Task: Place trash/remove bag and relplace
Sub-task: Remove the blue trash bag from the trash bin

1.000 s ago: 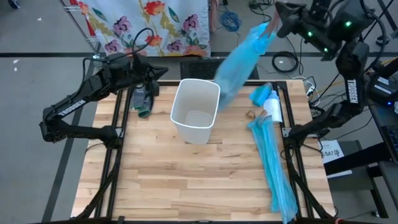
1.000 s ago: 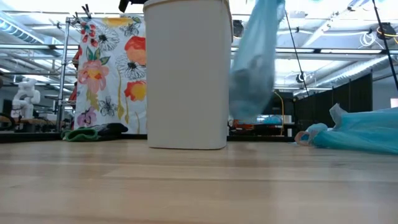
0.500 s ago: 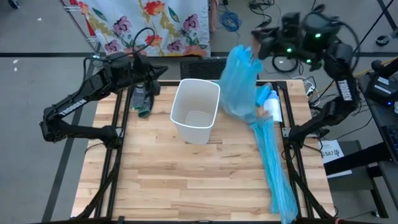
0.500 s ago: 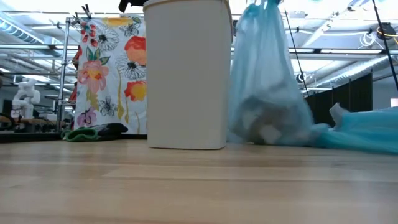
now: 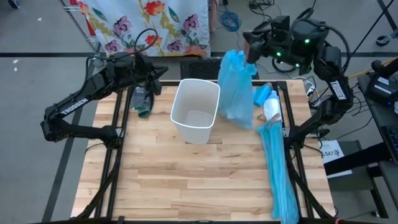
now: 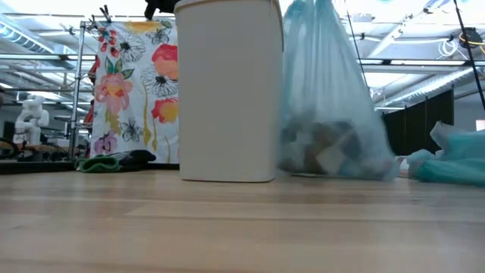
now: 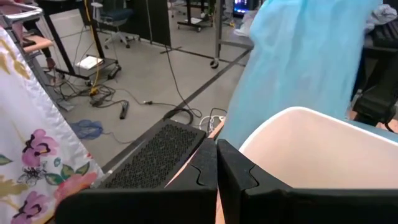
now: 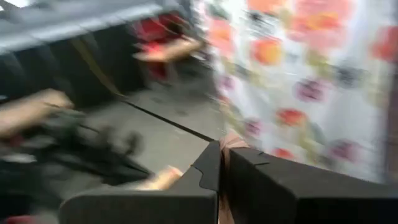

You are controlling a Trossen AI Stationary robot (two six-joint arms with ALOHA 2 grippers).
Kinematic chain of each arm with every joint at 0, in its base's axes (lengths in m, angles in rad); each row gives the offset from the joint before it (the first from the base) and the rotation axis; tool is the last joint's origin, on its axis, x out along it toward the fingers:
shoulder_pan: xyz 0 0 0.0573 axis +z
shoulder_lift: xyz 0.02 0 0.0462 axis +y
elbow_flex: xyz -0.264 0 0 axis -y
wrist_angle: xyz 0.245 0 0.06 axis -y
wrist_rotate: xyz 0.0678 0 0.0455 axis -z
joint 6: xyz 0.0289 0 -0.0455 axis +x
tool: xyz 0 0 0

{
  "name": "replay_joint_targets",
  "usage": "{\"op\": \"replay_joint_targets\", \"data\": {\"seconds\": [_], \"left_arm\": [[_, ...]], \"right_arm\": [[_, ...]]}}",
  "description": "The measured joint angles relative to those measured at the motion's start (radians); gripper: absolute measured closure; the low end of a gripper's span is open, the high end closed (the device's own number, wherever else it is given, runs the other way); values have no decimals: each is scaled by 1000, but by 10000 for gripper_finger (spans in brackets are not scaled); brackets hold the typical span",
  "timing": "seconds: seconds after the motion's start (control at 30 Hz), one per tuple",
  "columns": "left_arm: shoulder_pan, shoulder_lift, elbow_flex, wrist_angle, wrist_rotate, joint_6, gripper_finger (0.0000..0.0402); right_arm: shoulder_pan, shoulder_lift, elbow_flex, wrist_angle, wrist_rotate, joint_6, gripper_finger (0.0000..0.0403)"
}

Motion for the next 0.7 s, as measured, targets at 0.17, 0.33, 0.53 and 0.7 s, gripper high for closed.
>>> {"op": "replay_joint_targets", "data": {"seconds": [0.17, 0.33, 0.53, 0.7], "left_arm": [[0, 0, 0, -1, 0, 0, 401], [0, 0, 0, -10, 1, 0, 401], [0, 0, 0, -48, 2, 0, 401], [-1, 0, 0, -104, -9, -45, 401]], "right_arm": [[-42, 6, 0, -294, 176, 83, 403], [-85, 52, 0, -559, 210, 217, 403], [-89, 155, -12, -631, 120, 222, 403], [-126, 221, -44, -635, 11, 245, 403]]}}
